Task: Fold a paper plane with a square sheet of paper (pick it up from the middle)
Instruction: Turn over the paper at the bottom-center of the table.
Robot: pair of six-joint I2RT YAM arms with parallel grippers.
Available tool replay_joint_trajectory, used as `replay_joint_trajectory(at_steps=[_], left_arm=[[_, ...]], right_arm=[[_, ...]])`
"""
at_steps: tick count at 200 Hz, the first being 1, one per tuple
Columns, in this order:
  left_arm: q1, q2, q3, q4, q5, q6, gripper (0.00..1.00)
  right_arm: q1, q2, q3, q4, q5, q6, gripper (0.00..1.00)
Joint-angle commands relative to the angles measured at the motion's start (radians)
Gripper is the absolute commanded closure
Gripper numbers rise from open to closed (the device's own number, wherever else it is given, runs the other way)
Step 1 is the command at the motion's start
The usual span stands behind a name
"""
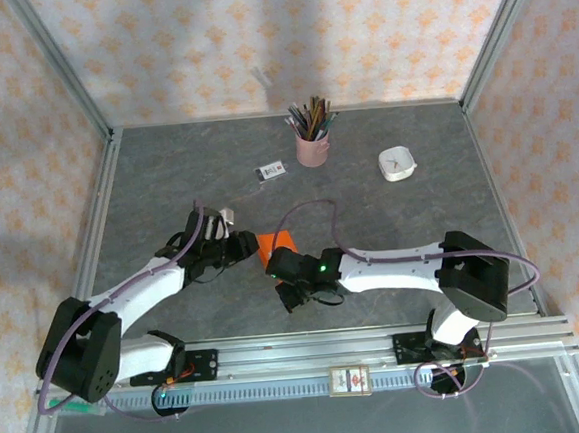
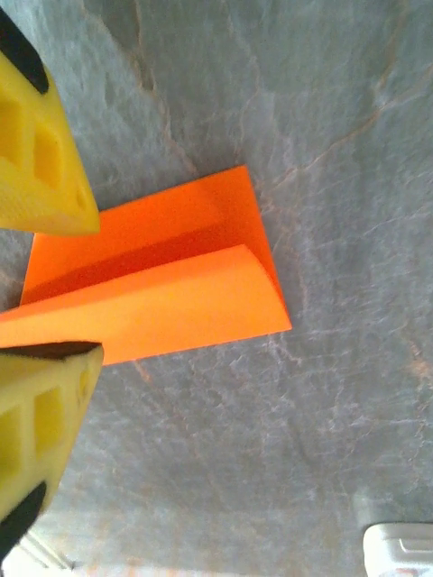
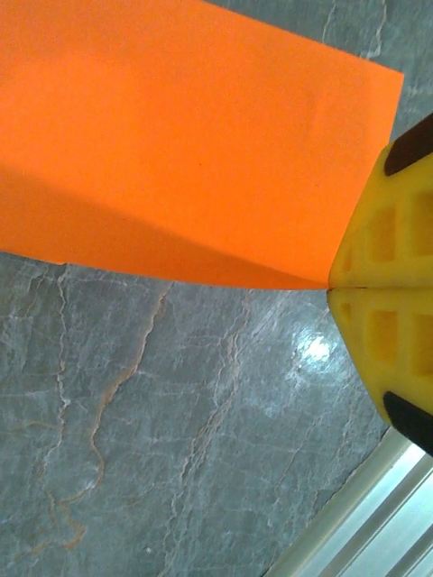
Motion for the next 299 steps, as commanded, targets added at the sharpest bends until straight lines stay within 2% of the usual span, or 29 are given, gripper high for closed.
replay_joint_trajectory(at_steps=[1, 47, 108, 129, 171, 243, 299], left_arm=[[-0.002, 0.043, 0.041, 0.071, 0.084, -0.03, 0.68], [-0.029, 0.123, 0.095, 0.077, 0.095, -0.024, 0.73], [-0.038, 0.177, 0.135, 0.07, 0.086, -0.013, 0.73], [-0.055, 0.248, 0.192, 0.044, 0.08, 0.023, 0.73], [-0.093, 0.381, 0.327, -0.064, -0.004, 0.116, 0.72], [-0.101, 0.521, 0.404, -0.138, -0.04, 0.219, 0.73], [-0.116, 0.555, 0.385, -0.135, -0.029, 0.252, 0.73]], right_arm=[[-0.002, -0.019, -0.024, 0.079, -0.002, 0.048, 0.96], [-0.001, -0.008, -0.059, 0.135, 0.016, 0.077, 0.95], [-0.001, 0.016, -0.075, 0.185, 0.021, 0.132, 0.95], [-0.002, 0.025, -0.076, 0.195, 0.02, 0.147, 0.96], [-0.001, 0.053, -0.067, 0.209, 0.035, 0.17, 0.95], [-0.016, 0.055, -0.065, 0.244, 0.031, 0.164, 0.95], [-0.081, 0.049, -0.061, 0.258, -0.035, 0.132, 0.94]])
